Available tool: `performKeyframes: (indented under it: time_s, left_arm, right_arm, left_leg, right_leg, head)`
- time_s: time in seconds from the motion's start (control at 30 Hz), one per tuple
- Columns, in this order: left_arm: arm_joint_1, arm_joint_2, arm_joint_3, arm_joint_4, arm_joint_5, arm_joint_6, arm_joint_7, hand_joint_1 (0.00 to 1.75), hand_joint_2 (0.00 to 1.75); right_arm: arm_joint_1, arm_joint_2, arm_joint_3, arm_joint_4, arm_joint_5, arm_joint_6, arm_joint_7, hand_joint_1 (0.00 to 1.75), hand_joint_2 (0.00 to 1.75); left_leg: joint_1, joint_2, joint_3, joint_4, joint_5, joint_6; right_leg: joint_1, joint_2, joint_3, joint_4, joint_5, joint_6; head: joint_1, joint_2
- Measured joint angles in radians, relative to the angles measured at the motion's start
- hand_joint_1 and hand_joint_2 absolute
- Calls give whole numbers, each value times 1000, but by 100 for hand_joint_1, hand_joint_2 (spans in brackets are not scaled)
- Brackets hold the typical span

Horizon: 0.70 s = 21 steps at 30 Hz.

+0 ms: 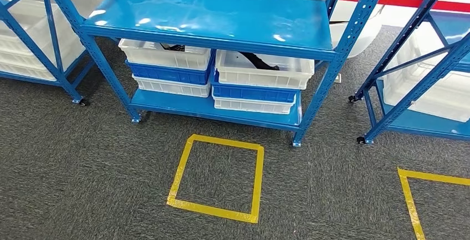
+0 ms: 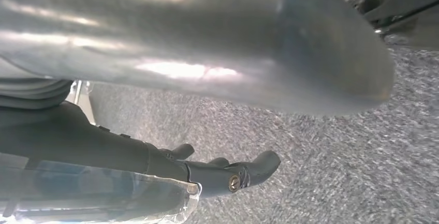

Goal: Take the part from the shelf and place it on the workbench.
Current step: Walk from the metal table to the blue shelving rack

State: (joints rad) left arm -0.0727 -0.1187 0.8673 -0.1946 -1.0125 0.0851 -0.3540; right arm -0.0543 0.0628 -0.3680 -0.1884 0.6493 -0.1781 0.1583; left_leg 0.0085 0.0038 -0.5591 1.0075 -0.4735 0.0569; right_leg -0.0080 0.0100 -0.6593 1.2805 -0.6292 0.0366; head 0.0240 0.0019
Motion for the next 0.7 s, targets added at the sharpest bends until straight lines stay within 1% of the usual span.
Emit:
performKeyframes:
  time_s: [0.03,0.07,0.1,0.13,0.17,0.2,0.23,0.27,0.3,0.33,0.37,0.4,0.43,0.47,0.5,0.53,0.57,0.6,0.63,0.67,0.7]
  left_arm:
    - [1,-1,0,0,0,0,0,0,0]
    - [2,-1,0,0,0,0,0,0,0]
    - [3,-2,1,0,0,0,0,0,0]
    - [3,-2,1,0,0,0,0,0,0]
    - [3,-1,1,0,0,0,0,0,0]
    - [2,-1,1,0,0,0,0,0,0]
    - [2,0,1,0,0,0,0,0,0]
    - [1,0,1,0,0,-1,0,0,0]
    - [1,0,1,0,0,-1,0,0,0]
    - [0,0,1,0,1,-2,0,0,0]
    - [0,0,1,0,2,-3,-1,0,0]
    - [-1,0,1,0,3,-4,-2,0,0]
    - [0,0,1,0,3,-6,-2,0,0]
    - [1,0,1,0,3,-8,-3,0,0]
    - [2,0,1,0,3,-10,-4,0,0]
    - [3,0,1,0,3,-10,-4,0,0]
    - [3,0,1,0,3,-10,-4,0,0]
    - [4,1,2,0,3,-10,-4,0,0]
    - [4,1,2,0,3,-10,-4,0,0]
    - [3,2,2,0,3,-10,-5,0,0]
    - [2,3,2,0,2,-10,-5,0,0]
  right_arm:
    - [2,-1,0,0,0,0,0,0,0]
    - [3,-1,-1,0,0,0,0,0,0]
    - [5,-2,-1,0,0,0,1,0,0]
    - [5,-2,-1,0,1,0,1,0,0]
    - [5,-1,-1,0,1,1,1,0,0]
    - [5,0,-2,1,1,1,0,0,0]
    - [4,0,-2,1,1,1,0,0,0]
    - [4,0,-2,1,2,2,1,0,0]
    - [3,0,-2,1,2,2,1,0,0]
    - [3,-1,-2,1,3,2,1,0,0]
    - [4,-2,-2,1,4,2,2,0,0]
    - [4,-2,-2,0,5,2,2,0,0]
    - [4,-1,-2,0,5,2,2,0,0]
    - [4,-1,-2,0,6,2,2,0,0]
    - [4,0,-2,0,6,2,2,0,0]
    - [4,0,-2,0,6,2,3,0,0]
    - [4,0,-2,0,6,2,3,0,0]
    - [5,0,-2,0,6,2,3,0,0]
    - [5,1,-2,0,6,2,4,0,0]
    - [4,3,-2,1,7,2,4,0,0]
    - [4,5,-2,1,7,1,5,0,0]
  left_leg:
    - [1,-1,6,0,-6,-2]
    - [3,-2,14,1,-12,-6]
    - [5,-3,23,1,-20,-11]
    - [7,-4,30,1,-28,-18]
    - [6,-4,37,3,-38,-26]
    - [4,-3,42,3,-47,-33]
    - [3,-3,45,3,-53,-38]
    - [2,-2,50,2,-57,-42]
    - [5,-2,53,1,-60,-46]
    - [8,-2,54,8,-66,-50]
    - [10,-2,45,30,-79,-53]
    - [12,-2,23,75,-100,-57]
    - [12,-2,-14,142,-125,-59]
    - [12,-2,-61,215,-150,-61]
    - [12,-3,-104,275,-162,-61]
    - [12,-3,-133,302,-154,-60]
    - [11,-3,-142,290,-125,-57]
    - [11,-3,-132,241,-79,-51]
    - [9,-3,-111,174,-31,-44]
    - [6,-3,-86,112,0,-37]
    - [2,-2,-68,68,15,-32]
  right_leg:
    - [-4,0,-19,15,8,9]
    - [-9,-1,-18,-12,34,23]
    - [-15,-4,2,-74,74,38]
    - [-21,-10,28,-144,114,50]
    - [-22,-13,53,-204,144,53]
    - [-22,-16,71,-242,160,47]
    - [-19,-16,79,-253,162,35]
    - [-15,-14,82,-254,159,21]
    - [-17,-12,85,-254,157,8]
    - [-18,-11,89,-256,154,0]
    - [-19,-10,95,-257,151,-9]
    - [-21,-9,101,-258,147,-17]
    - [-19,-9,105,-258,142,-25]
    - [-17,-9,110,-258,137,-31]
    - [-15,-9,115,-258,132,-36]
    - [-13,-7,121,-258,126,-38]
    - [-11,-5,130,-258,120,-39]
    - [-10,-3,139,-258,113,-38]
    - [-9,-1,146,-259,106,-36]
    - [-6,1,152,-259,99,-32]
    - [-4,2,155,-259,92,-28]
  head:
    - [0,0]
    - [0,0]
    - [0,0]
    - [1,0]
    - [1,0]
    - [1,0]
    - [0,0]
    - [-2,0]
    - [-3,0]
    - [-4,0]
    - [-5,0]
    - [-6,0]
    - [-7,0]
    - [-7,0]
    - [-7,0]
    - [-7,0]
    - [-8,0]
    - [-7,0]
    - [-8,0]
    - [-7,0]
    - [-8,0]
